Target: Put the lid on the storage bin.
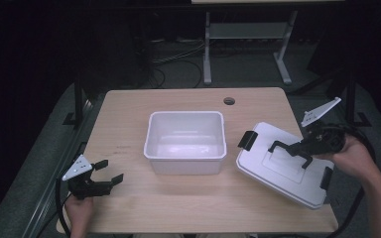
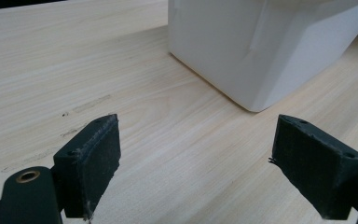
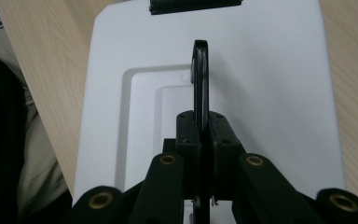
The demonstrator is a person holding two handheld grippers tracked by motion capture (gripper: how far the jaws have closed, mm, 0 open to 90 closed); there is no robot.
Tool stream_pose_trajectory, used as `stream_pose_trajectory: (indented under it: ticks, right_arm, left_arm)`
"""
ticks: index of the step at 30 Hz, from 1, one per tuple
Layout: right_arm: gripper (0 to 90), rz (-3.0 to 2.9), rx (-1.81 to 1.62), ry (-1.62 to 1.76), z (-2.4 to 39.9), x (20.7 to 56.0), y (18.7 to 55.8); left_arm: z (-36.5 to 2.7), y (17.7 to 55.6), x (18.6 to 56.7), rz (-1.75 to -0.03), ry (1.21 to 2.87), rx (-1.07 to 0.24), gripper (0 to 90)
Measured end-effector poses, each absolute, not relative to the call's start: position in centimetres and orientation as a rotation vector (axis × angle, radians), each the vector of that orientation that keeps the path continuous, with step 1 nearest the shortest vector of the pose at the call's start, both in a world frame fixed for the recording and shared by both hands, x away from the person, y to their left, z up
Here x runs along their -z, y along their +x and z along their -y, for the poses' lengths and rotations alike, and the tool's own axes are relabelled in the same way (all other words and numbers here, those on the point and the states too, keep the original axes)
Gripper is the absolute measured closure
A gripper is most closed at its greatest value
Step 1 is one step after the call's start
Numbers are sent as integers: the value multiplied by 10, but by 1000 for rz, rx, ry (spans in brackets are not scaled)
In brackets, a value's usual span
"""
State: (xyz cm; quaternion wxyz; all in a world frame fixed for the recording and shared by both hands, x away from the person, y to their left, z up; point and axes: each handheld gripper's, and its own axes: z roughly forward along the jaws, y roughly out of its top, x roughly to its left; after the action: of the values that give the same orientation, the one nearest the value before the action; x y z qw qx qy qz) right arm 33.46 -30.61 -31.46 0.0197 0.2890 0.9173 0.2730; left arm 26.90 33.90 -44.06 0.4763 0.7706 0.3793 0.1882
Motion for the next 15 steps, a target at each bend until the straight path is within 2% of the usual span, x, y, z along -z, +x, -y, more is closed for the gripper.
stream_pose_trajectory:
  ticks: [15]
  right_arm:
    - [844, -2825, -861, 870, 309, 286, 331]
  left_arm:
    - [-339, 270, 441, -923, 1886, -464, 147]
